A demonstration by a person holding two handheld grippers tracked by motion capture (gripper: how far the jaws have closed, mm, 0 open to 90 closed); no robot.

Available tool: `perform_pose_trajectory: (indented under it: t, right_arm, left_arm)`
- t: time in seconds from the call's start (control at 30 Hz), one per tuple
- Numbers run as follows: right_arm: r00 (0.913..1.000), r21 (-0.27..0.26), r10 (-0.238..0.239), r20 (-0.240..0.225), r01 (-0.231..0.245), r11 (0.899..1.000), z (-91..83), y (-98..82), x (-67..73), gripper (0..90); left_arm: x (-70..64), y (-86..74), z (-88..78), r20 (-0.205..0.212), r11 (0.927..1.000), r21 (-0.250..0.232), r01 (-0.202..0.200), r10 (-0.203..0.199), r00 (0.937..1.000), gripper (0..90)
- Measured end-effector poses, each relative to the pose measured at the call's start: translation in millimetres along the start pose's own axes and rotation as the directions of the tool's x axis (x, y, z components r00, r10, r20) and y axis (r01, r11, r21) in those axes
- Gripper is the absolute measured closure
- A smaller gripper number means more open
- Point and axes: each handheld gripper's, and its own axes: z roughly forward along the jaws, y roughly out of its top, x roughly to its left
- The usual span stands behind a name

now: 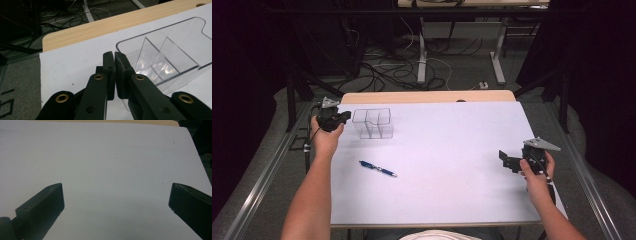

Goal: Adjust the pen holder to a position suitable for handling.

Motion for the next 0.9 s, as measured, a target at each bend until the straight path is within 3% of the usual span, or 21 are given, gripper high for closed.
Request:
perform_pose_trajectory:
  t: [0.13, 0.17, 0.23, 0.37, 0.47, 0.53, 0.6, 0.67, 0.9]
  right_arm:
    - [1.0, 0.004, 0.001, -0.003, -0.001, 1.0, 0.2, -0.6, 0.4, 0.0]
    - [1.0, 0.007, 0.002, -0.003, -0.002, 1.0, 0.4, -1.0, 0.2, 0.0]
    - [1.0, 0.008, 0.004, -0.001, -0.004, 1.0, 0.7, -1.3, 0.5, 0.0]
    - [1.0, 0.011, 0.003, 0.0, -0.003, 1.0, 1.3, -1.7, 0.9, 0.0]
    - [1.0, 0.013, 0.004, -0.001, -0.004, 1.0, 1.8, -1.9, 0.8, 0.0]
    - [1.0, 0.014, -0.003, -0.002, 0.003, 1.0, 2.5, -2.4, -0.2, 0.0]
    - [1.0, 0.017, 0.004, -0.003, -0.004, 1.0, 2.5, -2.5, 0.4, 0.0]
    - [1.0, 0.017, -0.003, -0.002, 0.003, 1.0, 2.9, -2.6, 0.5, 0.0]
    - [1.0, 0.023, -0.002, -0.001, 0.002, 1.0, 3.5, -3.0, 1.1, 0.0]
  left_arm:
    - [1.5, -1.7, 5.8, 0.007, 1.0, -0.003, 0.002, -0.002, 1.0, 88.9]
    - [0.8, -3.0, 9.1, 0.013, 0.9996, 0.0, 0.027, -0.027, 0.9996, 88.9]
    - [2.8, -3.4, 9.9, 0.017, 0.9999, 0.009, 0.006, -0.007, 0.9998, 88.9]
    - [1.9, -5.1, 14.5, 0.038, 0.9991, 0.038, 0.019, -0.021, 0.999, 89.5]
    - [1.8, -6.3, 15.9, 0.038, 0.9993, 0.025, 0.028, -0.029, 0.9988, 89.6]
    - [1.3, -5.9, 15.2, 0.039, 0.9991, 0.036, 0.021, -0.023, 0.999, 89.6]
    - [0.7, -5.7, 16.6, 0.039, 0.9999, 0.016, -0.001, 0.001, 0.9992, 89.6]
    - [-2.3, -4.5, 18.2, 0.06, 0.9998, 0.011, -0.019, 0.018, 0.998, 89.6]
    - [-11.9, -1.8, 22.5, 0.087, 0.9995, 0.001, -0.032, 0.032, 0.9957, 89.6]
